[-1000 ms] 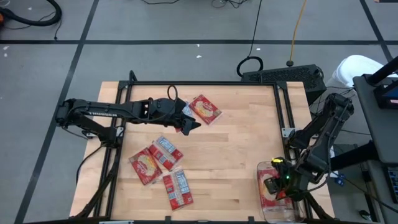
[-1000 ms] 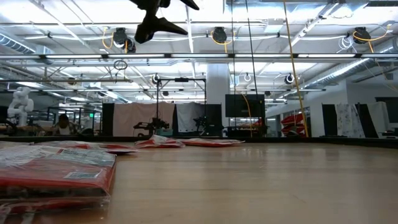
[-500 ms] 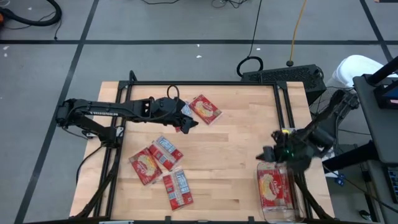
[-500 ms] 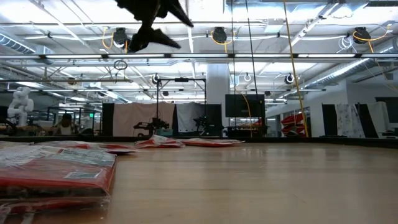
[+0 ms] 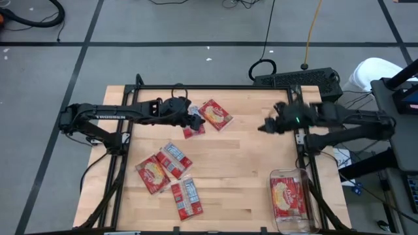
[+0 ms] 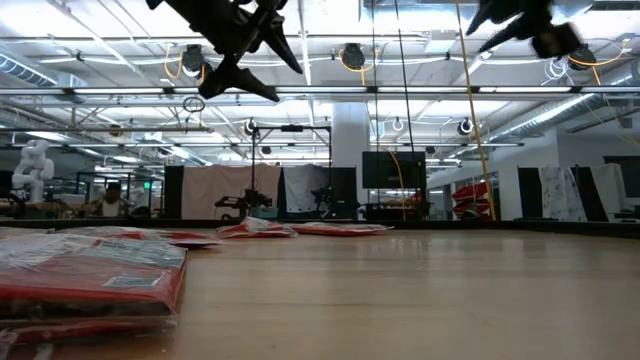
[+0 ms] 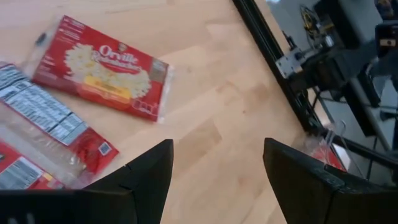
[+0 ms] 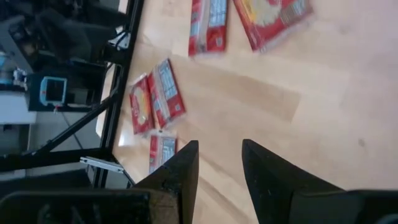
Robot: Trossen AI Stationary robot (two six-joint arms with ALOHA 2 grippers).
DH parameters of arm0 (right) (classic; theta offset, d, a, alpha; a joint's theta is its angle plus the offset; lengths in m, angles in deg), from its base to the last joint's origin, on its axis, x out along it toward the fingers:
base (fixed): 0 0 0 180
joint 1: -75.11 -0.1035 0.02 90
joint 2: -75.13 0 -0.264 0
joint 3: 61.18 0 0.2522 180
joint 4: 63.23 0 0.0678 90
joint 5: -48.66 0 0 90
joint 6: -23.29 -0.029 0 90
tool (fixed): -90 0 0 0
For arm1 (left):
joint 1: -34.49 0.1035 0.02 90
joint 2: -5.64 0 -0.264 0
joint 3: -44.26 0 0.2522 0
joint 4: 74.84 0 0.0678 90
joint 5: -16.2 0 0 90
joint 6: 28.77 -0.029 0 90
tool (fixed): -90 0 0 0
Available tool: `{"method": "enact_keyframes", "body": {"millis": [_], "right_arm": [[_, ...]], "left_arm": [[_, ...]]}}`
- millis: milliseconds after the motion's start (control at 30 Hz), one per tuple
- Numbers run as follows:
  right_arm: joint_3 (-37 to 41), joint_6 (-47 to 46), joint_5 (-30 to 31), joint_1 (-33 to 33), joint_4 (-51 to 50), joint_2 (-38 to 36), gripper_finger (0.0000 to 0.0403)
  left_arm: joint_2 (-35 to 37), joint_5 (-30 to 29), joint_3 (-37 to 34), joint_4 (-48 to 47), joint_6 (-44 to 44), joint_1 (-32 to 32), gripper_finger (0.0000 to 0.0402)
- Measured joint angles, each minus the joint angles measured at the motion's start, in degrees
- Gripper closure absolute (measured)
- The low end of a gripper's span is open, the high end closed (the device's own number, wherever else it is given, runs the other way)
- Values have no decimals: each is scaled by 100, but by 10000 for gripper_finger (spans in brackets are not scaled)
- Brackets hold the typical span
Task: Sort popcorn bags into baskets
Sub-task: Put the popcorn bag into the transparent bin
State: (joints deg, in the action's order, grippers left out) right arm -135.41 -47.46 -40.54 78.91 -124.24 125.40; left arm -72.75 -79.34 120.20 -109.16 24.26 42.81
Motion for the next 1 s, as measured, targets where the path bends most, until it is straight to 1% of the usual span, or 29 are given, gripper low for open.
{"method": "enact_keyframes", "body": {"millis": [133, 200, 267, 333, 467, 567, 667, 800, 900, 1000], "right_arm": [[0, 1169, -1346, 1374, 313, 433, 289], [0, 1671, -1973, 1900, 571, 773, 289], [2, 2090, -2587, 2345, 1088, 1158, 289], [0, 2207, -2901, 2644, 1766, 1537, 289], [2, 1945, -3387, 3033, 3099, 2335, 289], [0, 1710, -3548, 3162, 3778, 2896, 289], [0, 1530, -3551, 3221, 4064, 3394, 289], [2, 1833, -3512, 3230, 4269, 3917, 289], [2, 2112, -3258, 3230, 4264, 4274, 289], [2, 2313, -3167, 3248, 4254, 4565, 289]], "left_arm": [[0, -74, -2, -88, 166, 43, 151], [0, -111, -2, -95, 244, 40, 151], [0, -120, -2, -98, 363, 40, 151], [0, -123, -2, -100, 512, 23, 151], [0, -132, -2, -106, 763, -61, 151], [0, -208, -2, -107, 971, -145, 151], [0, -315, -2, -107, 1018, -211, 151], [0, -318, -2, -107, 1005, -213, 151], [0, -319, -2, -107, 993, -213, 151], [0, -314, -2, -106, 996, -214, 151]]}}
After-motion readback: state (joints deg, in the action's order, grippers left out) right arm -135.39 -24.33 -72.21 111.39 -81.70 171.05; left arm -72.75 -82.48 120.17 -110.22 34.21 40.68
